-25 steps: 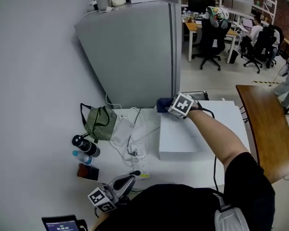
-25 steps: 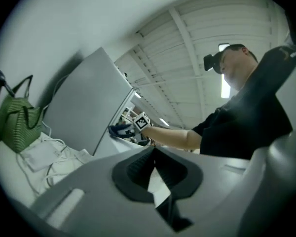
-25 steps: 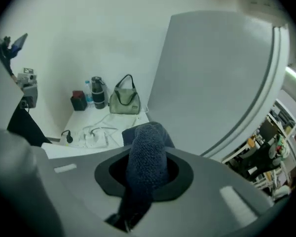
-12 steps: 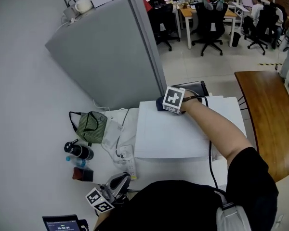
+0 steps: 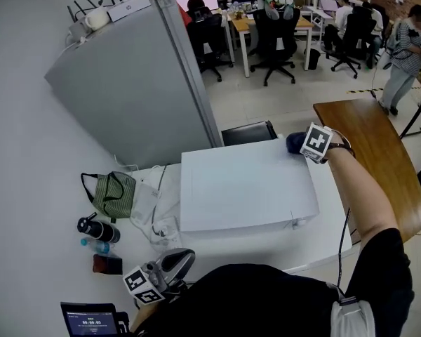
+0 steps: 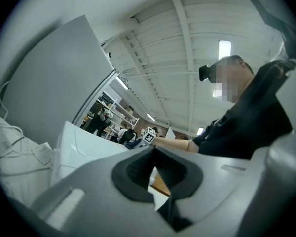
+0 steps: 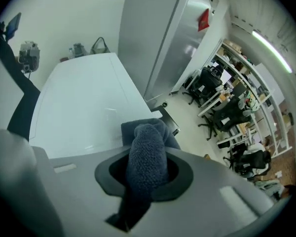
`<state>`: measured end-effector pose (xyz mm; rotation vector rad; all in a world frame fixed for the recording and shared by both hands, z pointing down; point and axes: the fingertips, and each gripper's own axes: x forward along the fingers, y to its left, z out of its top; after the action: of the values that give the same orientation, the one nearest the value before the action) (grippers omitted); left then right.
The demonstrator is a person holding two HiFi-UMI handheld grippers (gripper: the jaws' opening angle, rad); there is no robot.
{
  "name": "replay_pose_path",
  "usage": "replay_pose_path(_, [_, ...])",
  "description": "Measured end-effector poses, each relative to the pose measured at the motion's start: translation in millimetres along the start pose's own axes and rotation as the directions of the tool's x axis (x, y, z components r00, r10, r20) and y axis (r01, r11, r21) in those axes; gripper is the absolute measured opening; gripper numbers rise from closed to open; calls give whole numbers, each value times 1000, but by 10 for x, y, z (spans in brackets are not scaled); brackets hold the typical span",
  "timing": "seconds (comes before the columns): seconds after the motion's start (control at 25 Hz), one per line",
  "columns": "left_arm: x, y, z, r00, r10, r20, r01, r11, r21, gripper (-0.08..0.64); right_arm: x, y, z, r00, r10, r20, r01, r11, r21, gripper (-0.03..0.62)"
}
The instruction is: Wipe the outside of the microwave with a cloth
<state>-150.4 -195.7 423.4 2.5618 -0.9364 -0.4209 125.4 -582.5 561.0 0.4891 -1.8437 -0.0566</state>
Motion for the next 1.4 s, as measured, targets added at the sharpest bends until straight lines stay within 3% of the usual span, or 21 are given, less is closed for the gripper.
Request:
replay_pose_path(0.08, [-240, 27, 64, 1000, 2, 12, -2, 1000, 6, 3, -99, 269, 425, 997, 23, 69, -22, 1000, -15, 55])
replay_pose_path(0.2, [-686, 112, 188, 999, 15, 43, -16, 1000, 23, 3, -206, 1130, 1703, 959, 154, 240, -123, 982, -140, 55])
replay_pose_path(0.32, [-1100, 174, 276, 998, 11, 67, -13, 1000, 23, 3, -159, 1997, 2997, 915, 229, 333, -130, 947, -295, 55])
replay_pose_path(0.4, [-1337, 212, 298, 997, 17, 76, -18, 1000, 13, 3, 70, 2348, 3454, 921, 245, 304, -143, 936, -322, 55])
replay_pose_path(0.52, [-1608, 282, 300, 996, 40, 75, -41, 999, 8, 3, 474, 2461, 3572, 961, 209, 183, -149, 943, -296, 55])
replay_pose_path(0.64, [-1696, 291, 273, 995, 63, 74, -64, 998, 12, 3, 498, 2340, 3456, 967, 195, 166, -145, 951, -272, 55])
replay_pose_path(0.76, [-1538, 207, 213, 996, 63, 65, -65, 998, 27, 3, 396, 2205, 2987, 952, 245, 185, -195, 948, -251, 55])
replay_pose_path(0.84, [-1309, 129, 164, 997, 51, 58, -53, 998, 38, 3, 292, 1961, 2455, 953, 239, 183, -198, 956, -219, 55])
replay_pose_path(1.04, [-520, -148, 39, 998, -27, 55, 26, 999, 30, 3, 80, 989, 691, 989, 126, 81, -116, 986, -119, 55])
replay_pose_path(1.16, [-171, -288, -37, 997, -56, 52, 54, 998, 27, 3, -149, 684, -13, 992, 106, 71, -102, 993, -55, 55])
replay_pose_path(1.28, [-41, -340, -74, 997, -66, 46, 65, 998, 27, 3, -230, 592, -245, 992, 96, 85, -95, 995, -20, 55])
replay_pose_path(1.4, [-131, -319, -46, 997, -60, 51, 58, 998, 35, 3, -346, 756, 205, 979, 112, 173, -105, 993, -52, 55])
